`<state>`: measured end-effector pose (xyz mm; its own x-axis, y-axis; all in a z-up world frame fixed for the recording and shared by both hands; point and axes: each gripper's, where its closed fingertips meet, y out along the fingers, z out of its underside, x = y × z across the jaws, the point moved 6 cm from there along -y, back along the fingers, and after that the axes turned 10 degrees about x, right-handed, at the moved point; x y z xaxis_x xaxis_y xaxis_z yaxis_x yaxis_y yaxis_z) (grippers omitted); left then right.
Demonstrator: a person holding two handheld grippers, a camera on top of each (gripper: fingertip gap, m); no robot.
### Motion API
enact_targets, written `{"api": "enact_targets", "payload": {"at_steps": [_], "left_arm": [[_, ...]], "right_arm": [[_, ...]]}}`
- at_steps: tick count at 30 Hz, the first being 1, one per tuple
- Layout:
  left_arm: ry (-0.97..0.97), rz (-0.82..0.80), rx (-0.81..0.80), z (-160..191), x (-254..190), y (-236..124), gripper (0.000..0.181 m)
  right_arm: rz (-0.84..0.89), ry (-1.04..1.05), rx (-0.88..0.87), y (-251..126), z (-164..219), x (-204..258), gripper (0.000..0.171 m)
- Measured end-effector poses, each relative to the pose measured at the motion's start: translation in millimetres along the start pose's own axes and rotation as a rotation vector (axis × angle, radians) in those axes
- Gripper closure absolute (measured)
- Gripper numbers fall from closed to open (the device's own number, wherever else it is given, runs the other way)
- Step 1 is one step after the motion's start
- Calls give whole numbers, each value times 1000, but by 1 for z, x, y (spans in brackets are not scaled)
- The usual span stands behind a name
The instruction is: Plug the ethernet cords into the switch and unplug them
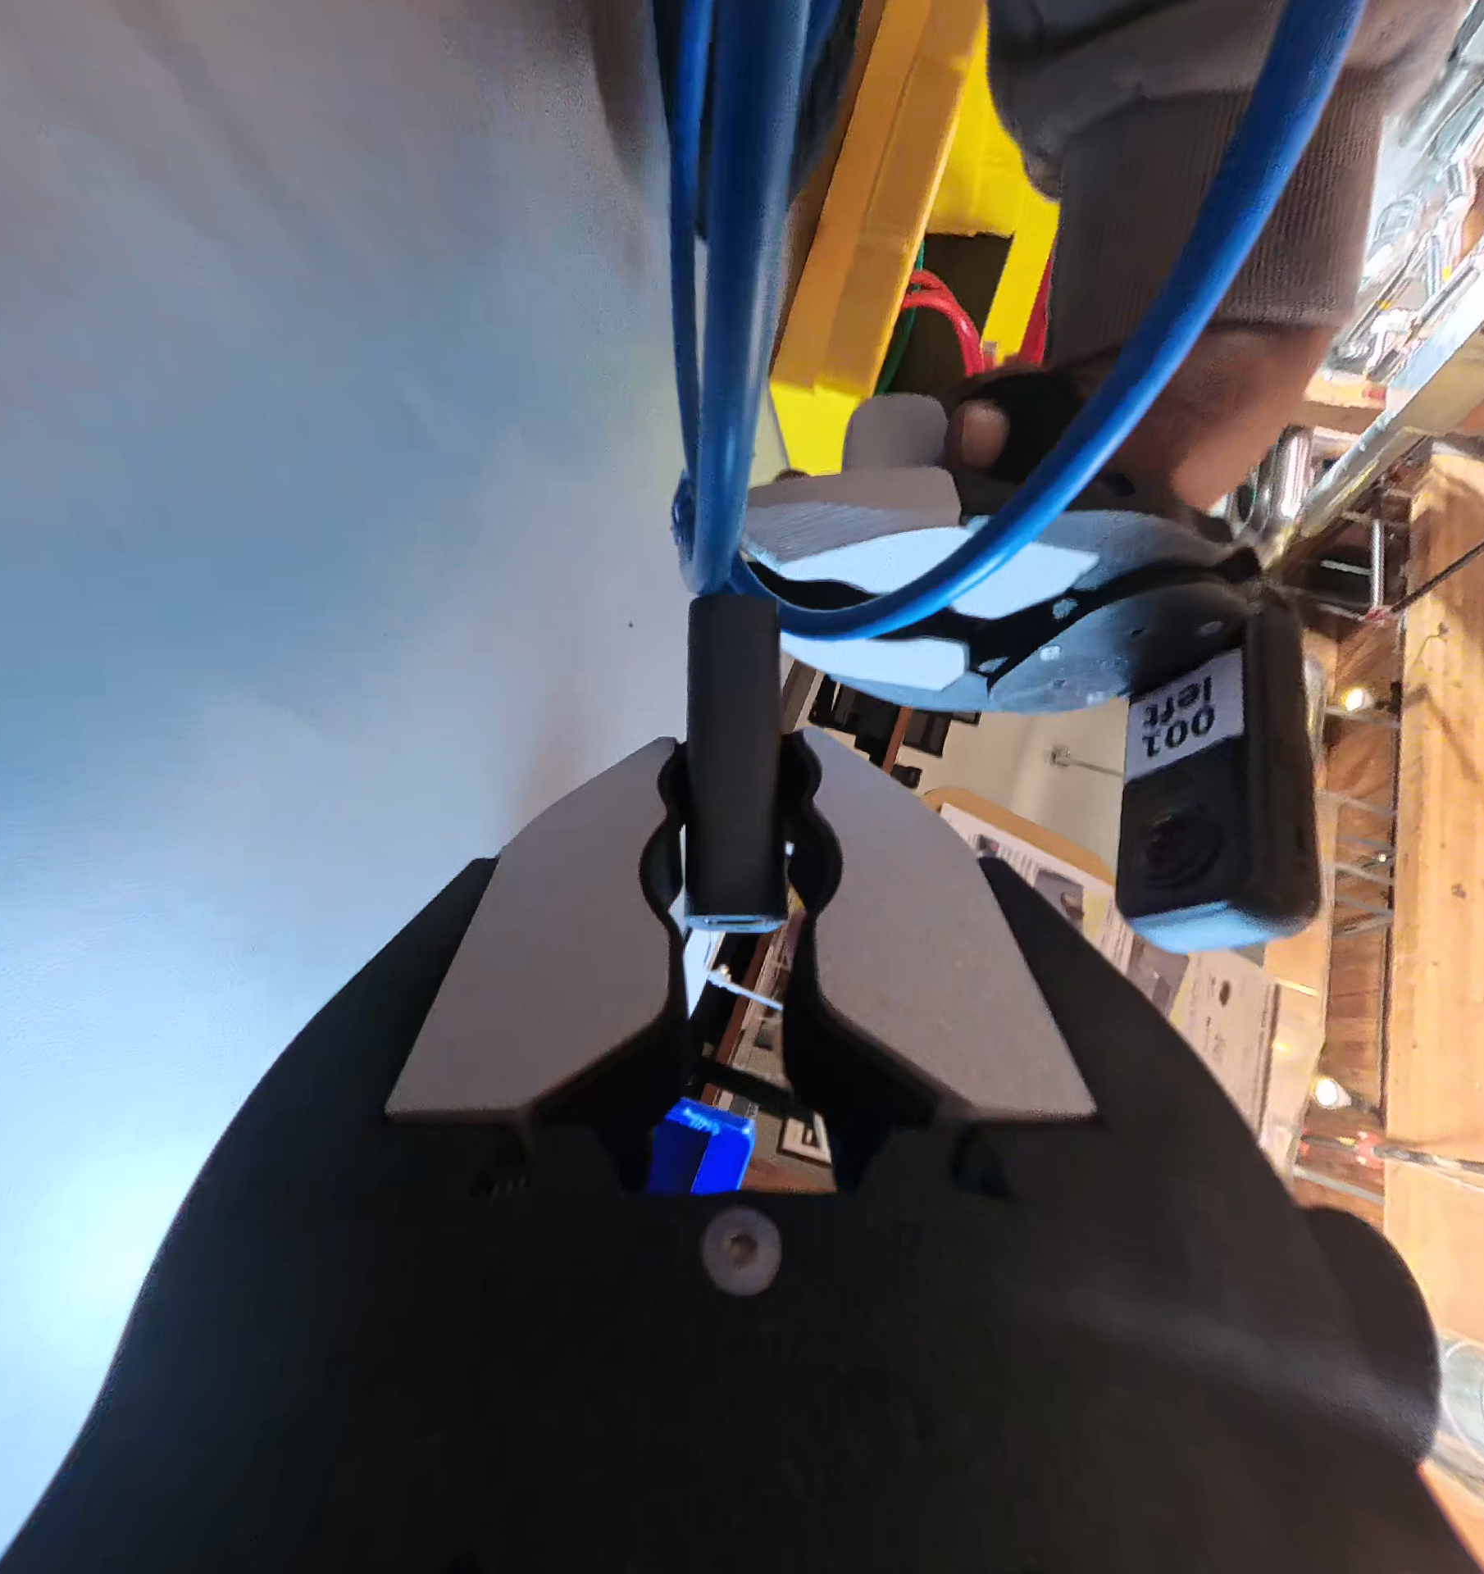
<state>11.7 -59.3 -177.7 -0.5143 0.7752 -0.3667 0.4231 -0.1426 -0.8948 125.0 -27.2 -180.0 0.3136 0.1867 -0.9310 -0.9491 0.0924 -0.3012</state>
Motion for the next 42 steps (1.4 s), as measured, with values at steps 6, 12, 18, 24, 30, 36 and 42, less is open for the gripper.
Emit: {"api": "enact_targets", "payload": {"at_steps": [6, 12, 18, 24, 30, 36, 42], "left_arm": [[94, 3, -11, -6, -18, -5, 167], [199, 48, -26, -5, -40, 12, 167], [184, 122, -213, 0, -50, 13, 166], [148, 108, -374, 2, -56, -5, 166], [156, 85, -361, -1, -59, -1, 167], [198, 109, -328, 3, -70, 6, 167], [132, -115, -583, 15, -45, -26, 165]], "right_arm": [[-18, 31, -61, -13, -4, -10, 150], [-136, 69, -152, -24, -18, -7, 150], [-230, 184, -204, -35, -23, -15, 150], [-188, 258, -143, -32, -8, -29, 147], [-209, 157, -71, -24, -11, -31, 150], [-253, 133, -144, -25, -24, -29, 150], [-161, 261, -7, -11, 7, -45, 149]]}}
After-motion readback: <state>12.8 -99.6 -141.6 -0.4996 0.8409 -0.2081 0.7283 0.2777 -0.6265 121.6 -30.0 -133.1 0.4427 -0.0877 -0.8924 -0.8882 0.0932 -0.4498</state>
